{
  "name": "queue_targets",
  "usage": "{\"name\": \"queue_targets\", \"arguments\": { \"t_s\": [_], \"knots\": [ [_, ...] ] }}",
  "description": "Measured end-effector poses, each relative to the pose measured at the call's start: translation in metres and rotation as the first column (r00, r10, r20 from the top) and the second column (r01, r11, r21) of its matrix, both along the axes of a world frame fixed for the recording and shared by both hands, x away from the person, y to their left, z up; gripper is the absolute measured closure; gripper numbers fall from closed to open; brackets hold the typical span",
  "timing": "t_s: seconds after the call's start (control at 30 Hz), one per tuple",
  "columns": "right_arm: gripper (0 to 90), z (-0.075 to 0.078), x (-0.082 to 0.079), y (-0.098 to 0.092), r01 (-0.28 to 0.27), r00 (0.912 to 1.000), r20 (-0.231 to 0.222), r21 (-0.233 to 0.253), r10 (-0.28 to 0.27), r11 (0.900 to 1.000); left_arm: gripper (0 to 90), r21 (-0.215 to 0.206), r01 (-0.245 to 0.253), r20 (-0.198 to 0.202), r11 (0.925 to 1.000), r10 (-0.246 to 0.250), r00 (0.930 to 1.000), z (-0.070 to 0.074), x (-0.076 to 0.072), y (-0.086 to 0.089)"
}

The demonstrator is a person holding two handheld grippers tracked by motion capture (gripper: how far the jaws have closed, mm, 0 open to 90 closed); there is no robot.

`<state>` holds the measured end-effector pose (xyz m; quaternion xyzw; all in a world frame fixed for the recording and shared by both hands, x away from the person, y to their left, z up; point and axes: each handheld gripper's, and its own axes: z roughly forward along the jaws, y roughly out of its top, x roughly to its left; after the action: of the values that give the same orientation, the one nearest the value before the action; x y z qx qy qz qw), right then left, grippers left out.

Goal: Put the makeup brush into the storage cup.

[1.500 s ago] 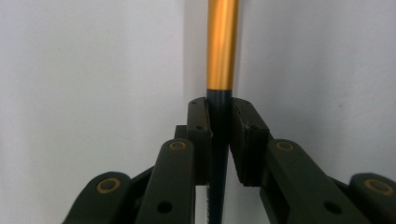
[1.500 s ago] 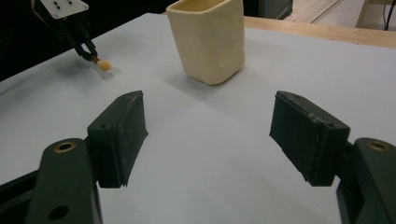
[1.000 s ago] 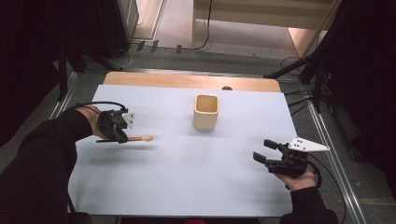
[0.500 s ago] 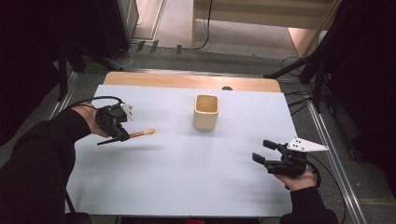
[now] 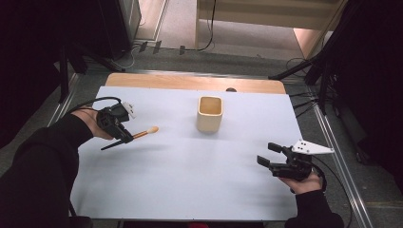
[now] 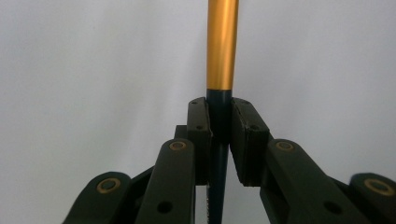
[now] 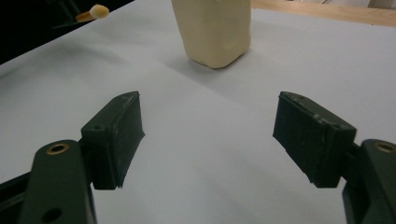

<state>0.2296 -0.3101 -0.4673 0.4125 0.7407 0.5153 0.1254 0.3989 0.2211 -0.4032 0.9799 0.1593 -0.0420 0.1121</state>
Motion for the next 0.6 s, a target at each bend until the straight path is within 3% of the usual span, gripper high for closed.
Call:
{"name": "queue_targets", "arguments": {
  "t_s": [0.47, 0.6],
  "knots": [
    [25.0, 0.0005, -0.0002, -0.0005, 0.007, 1.0, 0.005, 0.001, -0.007, 1.0, 79.6, -0.109, -0.046, -0.01, 0.993, 0.045, 0.9989, 0.0054, -0.0049, 0.0039],
    [25.0, 0.0008, -0.0004, -0.0004, 0.005, 0.9999, 0.01, 0.007, -0.005, 1.0, 79.6, -0.141, -0.043, 0.012, 0.9891, 0.045, 0.9989, 0.0093, -0.0086, 0.0033]
  ]
}}
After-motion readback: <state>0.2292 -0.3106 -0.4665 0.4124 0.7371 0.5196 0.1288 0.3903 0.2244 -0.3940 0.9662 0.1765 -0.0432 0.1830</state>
